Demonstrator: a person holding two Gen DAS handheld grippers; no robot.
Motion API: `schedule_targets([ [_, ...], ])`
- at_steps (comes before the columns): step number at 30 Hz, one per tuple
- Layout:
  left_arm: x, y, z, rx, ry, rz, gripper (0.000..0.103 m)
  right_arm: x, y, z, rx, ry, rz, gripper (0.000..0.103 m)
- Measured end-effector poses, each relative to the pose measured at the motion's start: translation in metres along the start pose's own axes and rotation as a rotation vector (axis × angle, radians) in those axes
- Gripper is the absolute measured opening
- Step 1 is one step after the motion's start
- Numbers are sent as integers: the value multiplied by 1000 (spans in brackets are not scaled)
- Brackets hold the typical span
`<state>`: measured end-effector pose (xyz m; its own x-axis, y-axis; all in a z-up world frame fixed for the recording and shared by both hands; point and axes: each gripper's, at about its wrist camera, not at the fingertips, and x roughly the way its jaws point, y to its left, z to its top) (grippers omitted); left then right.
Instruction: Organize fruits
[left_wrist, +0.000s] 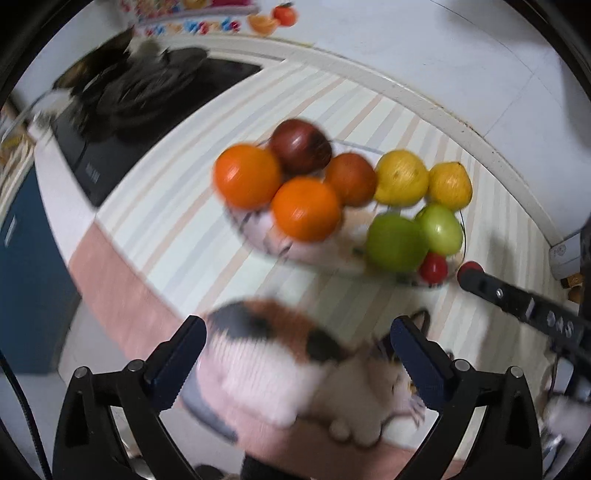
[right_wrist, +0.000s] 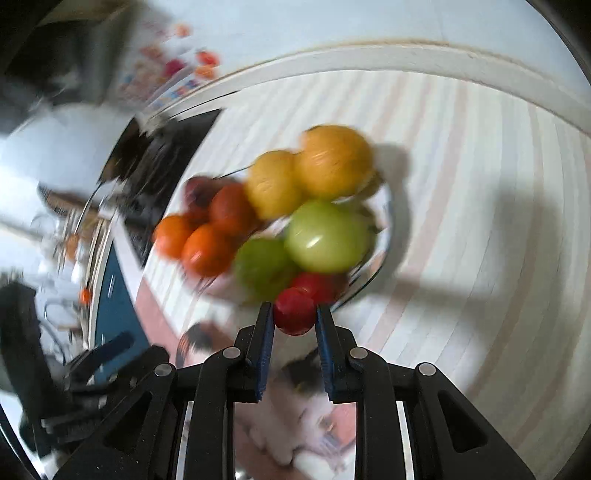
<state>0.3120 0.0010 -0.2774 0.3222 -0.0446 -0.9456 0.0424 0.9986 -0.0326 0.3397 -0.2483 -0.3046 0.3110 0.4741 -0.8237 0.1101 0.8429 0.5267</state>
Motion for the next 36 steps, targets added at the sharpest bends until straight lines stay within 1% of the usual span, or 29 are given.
schedule_targets([
  [3,14,-10,13,25,10,7,102,6,-9,3,-5,-4,-18,24],
  [5,24,-13,18,34,23,6,102,10,-8,1,-18,-3,-24,25],
  [9,33,-15,21,38,35,2,102,21,-4,-11,-44,-26,-45,26],
  [12,33,-16,20,38,30,2,102,30,-2,-15,-41,-22,-67,30],
  [16,32,-18,19,43,25,-1,102,31,-8,-19,-22,-30,-71,39],
  [20,32,-18,20,40,21,-13,102,34,-5,-20,-15,-34,-90,52],
  [22,32,-18,19,44,22,-15,102,33,-3,-21,-21,-43,-98,56],
  [23,31,-19,19,47,23,-16,102,31,-3,-22,-20,-48,-104,60],
  [24,29,-20,19,52,22,-18,102,28,-2,-23,-18,-57,-117,65],
  [26,23,-22,16,67,9,-7,102,15,3,-28,-32,-83,-160,90],
  [27,20,-22,15,76,1,-1,102,8,7,-31,-50,-100,-189,91],
  [30,2,-25,10,114,-37,38,102,-20,27,-47,-130,-145,-301,92],
  [33,-25,-25,1,131,-79,54,102,-47,42,-61,-167,-182,-342,95],
  [36,-51,-21,-7,113,-114,63,102,-81,56,-76,-189,-218,-351,95],
])
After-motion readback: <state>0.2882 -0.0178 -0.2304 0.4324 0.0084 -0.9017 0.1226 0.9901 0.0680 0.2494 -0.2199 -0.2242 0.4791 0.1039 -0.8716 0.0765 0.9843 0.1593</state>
